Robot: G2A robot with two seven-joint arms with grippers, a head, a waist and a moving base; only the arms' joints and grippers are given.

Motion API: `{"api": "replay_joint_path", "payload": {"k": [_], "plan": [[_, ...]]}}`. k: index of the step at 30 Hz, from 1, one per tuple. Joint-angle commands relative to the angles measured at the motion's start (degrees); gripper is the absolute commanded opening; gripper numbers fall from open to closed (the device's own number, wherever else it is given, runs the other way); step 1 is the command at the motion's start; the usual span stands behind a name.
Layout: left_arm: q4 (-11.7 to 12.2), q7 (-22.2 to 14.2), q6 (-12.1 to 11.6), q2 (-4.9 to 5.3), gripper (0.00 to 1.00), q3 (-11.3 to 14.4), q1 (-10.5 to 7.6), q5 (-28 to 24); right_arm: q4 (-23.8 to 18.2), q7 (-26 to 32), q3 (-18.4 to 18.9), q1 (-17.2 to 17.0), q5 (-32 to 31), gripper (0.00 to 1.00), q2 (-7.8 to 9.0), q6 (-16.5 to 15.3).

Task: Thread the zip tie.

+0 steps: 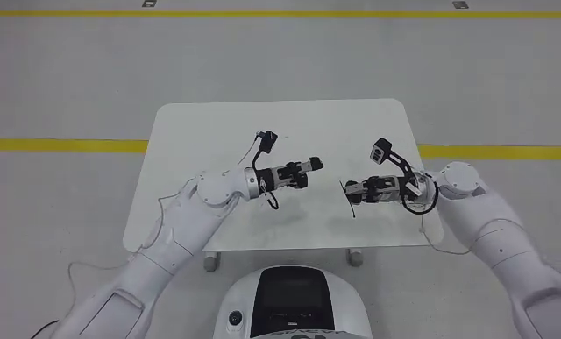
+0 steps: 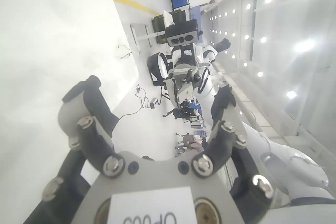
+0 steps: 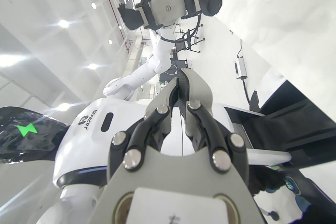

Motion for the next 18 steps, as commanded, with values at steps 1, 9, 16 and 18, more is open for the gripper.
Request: {"api": "replay_joint_path", "payload": {"k": [1,9,16,18], "plan": [[0.0,0.1,0.1,0.00,1.00,0.0,0.01,0.0,-0.1,0.0,0.0,0.0,0.0,0.00,0.01,0.0],[-0.3,0.6,0.5,-0.04,1.00,0.6,0.40,0.2,-1.2,-2.6,-0.2,-0.8,-1.1,0.00,-0.14,1.0],[1.6,1.2,0.2,-0.64,1.00,1.7,-0.71,-2.3,-2.2,-3.3,-0.3,-1.0,-1.7,0.00,-0.73,3.1],[1.9,2.3,0.0,-0.83,1.00,1.9,-0.86,-2.6,-2.1,-3.0,-0.4,-0.9,-1.9,0.00,-0.91,3.4]]}}
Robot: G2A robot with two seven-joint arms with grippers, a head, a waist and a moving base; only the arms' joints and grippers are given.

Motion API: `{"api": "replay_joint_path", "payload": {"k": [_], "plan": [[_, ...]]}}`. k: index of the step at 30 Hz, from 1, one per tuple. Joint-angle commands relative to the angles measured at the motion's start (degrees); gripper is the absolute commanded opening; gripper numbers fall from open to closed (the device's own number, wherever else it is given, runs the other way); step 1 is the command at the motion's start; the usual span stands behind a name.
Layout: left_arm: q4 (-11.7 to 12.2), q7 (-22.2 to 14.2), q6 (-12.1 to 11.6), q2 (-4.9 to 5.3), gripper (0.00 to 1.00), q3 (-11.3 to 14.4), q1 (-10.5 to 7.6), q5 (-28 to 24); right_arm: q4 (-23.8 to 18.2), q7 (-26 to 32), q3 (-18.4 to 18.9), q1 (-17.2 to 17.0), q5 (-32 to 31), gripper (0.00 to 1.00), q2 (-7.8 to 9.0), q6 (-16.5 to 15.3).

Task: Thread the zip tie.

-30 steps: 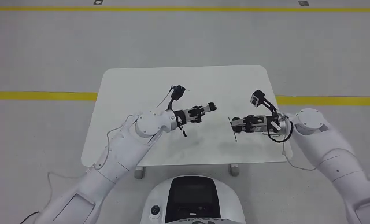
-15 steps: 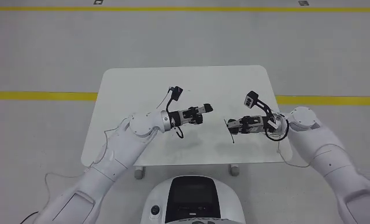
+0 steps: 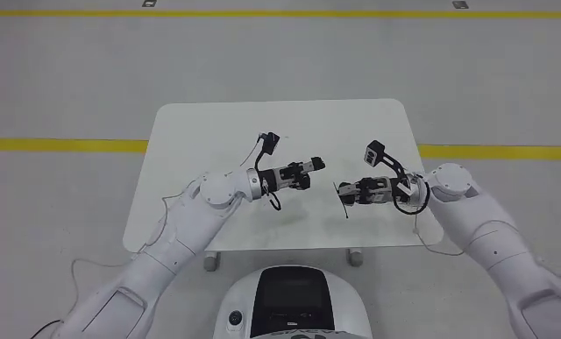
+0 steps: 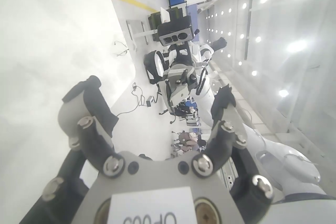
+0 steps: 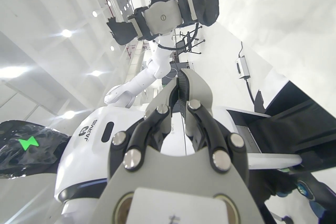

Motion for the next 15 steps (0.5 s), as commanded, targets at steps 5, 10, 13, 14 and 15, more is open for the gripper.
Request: {"api": "replay_joint_path", "payload": {"k": [5,10,13,14,15], "plan": [[0.1,0.7,-0.1,-0.09,1.00,0.1,-0.08,-0.1,0.1,0.1,-0.1,0.1,-0.1,0.00,-0.06,0.1],[-0.7,-0.6,-0.6,-0.12,1.00,0.4,0.65,-1.6,-1.1,-1.1,0.0,-0.9,-0.7,0.00,-0.22,0.6],[-0.1,-4.4,-1.6,-0.01,1.00,0.2,0.46,-4.1,-0.7,1.1,-0.2,-0.7,0.2,0.00,-0.56,1.0],[0.2,-3.7,-2.4,0.03,1.00,-0.1,0.29,-3.9,-0.4,1.5,-0.3,-0.5,0.0,0.00,-0.67,0.9],[0.4,-2.9,-2.8,0.06,1.00,-0.3,0.25,-3.3,-0.4,1.5,-0.3,-0.5,0.0,0.00,-0.67,0.9]]}}
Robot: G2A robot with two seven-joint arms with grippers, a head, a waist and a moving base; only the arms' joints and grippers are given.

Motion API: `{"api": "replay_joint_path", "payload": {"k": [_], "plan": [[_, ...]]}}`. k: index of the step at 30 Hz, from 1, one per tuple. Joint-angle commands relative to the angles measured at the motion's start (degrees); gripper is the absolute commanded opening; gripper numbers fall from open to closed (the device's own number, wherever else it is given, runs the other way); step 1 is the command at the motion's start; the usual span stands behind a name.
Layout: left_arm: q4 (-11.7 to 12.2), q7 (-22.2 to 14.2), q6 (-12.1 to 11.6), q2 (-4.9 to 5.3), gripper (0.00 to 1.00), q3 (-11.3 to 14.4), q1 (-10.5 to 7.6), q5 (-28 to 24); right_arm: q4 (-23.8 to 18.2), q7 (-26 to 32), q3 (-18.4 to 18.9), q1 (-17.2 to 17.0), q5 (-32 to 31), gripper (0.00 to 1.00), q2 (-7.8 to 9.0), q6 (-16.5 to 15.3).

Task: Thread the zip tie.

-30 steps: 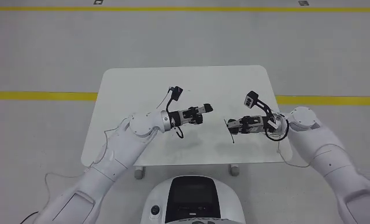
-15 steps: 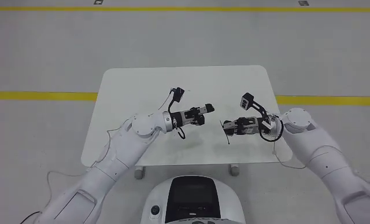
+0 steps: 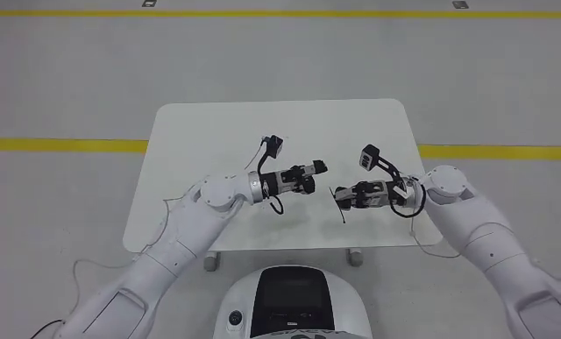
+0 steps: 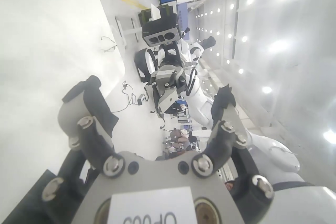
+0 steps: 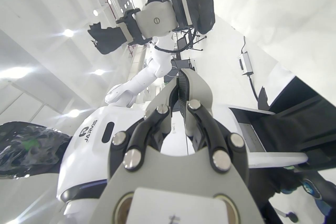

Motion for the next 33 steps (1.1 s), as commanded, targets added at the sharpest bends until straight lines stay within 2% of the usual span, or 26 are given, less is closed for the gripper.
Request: {"api": "replay_joint_path", "payload": {"k": [1,7,9,12,15,21,23,24,29,33], "plan": [[0.2,1.5,-0.4,0.03,1.00,-0.2,-0.08,0.6,0.1,0.1,0.0,0.1,-0.1,0.00,-0.02,-0.1],[-0.2,1.6,0.2,0.05,1.00,0.0,0.23,0.8,-0.5,-1.1,0.0,-0.4,-0.4,0.00,-0.07,0.1],[-0.4,-1.1,1.7,0.21,1.00,0.2,-0.08,0.6,-0.7,-1.5,0.3,-0.7,-1.0,0.00,-0.06,0.5],[0.5,-5.2,2.8,0.45,1.00,-0.2,-0.70,-1.7,-0.3,-0.2,0.8,-0.6,-0.7,0.00,-0.10,0.9],[1.2,-4.3,2.9,0.63,1.00,-0.9,-1.05,-1.2,0.7,-0.2,1.3,-0.2,-0.3,0.00,-0.17,1.6],[1.2,-4.3,2.9,0.63,1.00,-0.9,-1.05,-1.2,0.7,-0.2,1.3,-0.2,-0.3,0.00,-0.17,1.6],[0.5,-4.5,3.4,0.62,1.00,-0.6,-0.87,-1.3,-0.4,-0.9,1.1,-0.8,-0.8,0.00,-0.26,1.8],[0.3,-5.1,3.3,0.64,1.00,-0.6,-0.83,-2.1,-0.4,-0.7,1.1,-0.9,-1.1,0.00,-0.26,2.0],[1.2,-13.5,3.7,0.98,1.00,-1.0,-1.68,-6.5,0.2,1.7,0.5,-0.4,-0.5,0.00,-0.47,1.8],[2.5,-17.4,3.9,1.24,1.00,-1.1,-2.58,-7.1,-0.3,1.7,-1.7,0.4,0.3,0.00,-0.28,1.6]]}}
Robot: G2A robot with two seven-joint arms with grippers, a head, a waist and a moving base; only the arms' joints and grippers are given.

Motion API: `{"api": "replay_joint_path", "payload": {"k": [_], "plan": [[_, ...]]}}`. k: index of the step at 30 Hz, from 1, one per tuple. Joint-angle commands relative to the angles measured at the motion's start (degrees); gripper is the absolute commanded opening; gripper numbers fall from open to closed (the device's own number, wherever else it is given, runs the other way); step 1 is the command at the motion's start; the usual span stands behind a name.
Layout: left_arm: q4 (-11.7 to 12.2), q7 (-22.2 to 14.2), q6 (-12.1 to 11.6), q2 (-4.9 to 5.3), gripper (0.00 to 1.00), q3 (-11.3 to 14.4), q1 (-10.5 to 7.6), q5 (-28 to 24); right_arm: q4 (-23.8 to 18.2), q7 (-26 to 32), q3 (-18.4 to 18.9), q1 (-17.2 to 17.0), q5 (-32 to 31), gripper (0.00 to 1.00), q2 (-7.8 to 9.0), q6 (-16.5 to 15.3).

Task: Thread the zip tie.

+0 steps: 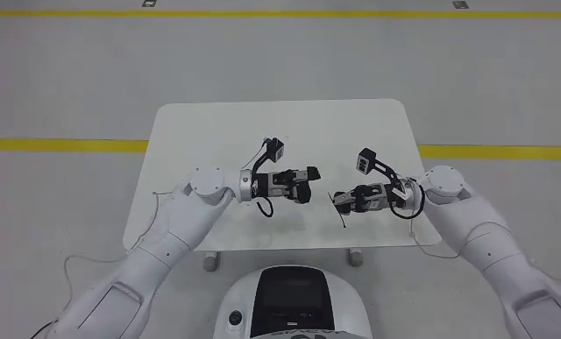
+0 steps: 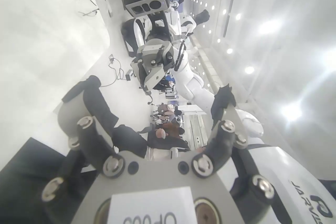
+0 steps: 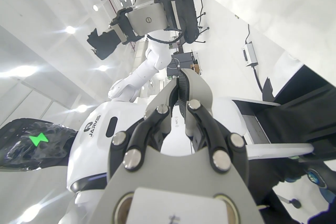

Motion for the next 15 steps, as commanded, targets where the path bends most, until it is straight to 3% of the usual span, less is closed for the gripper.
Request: {"api": "replay_joint_path", "payload": {"k": [1,6,15], "plan": [[0.6,-0.3,-0.4,0.14,1.00,0.0,-0.53,1.3,-0.1,0.0,-0.7,0.3,0.2,0.00,0.12,-0.1],[0.6,-0.3,-0.4,0.14,1.00,0.0,-0.53,1.3,-0.1,0.0,-0.7,0.3,0.2,0.00,0.12,-0.1],[-2.0,5.6,2.2,0.33,1.00,1.1,0.28,5.2,-2.0,-0.8,-0.7,-0.7,-2.1,0.00,-0.18,1.1]]}}
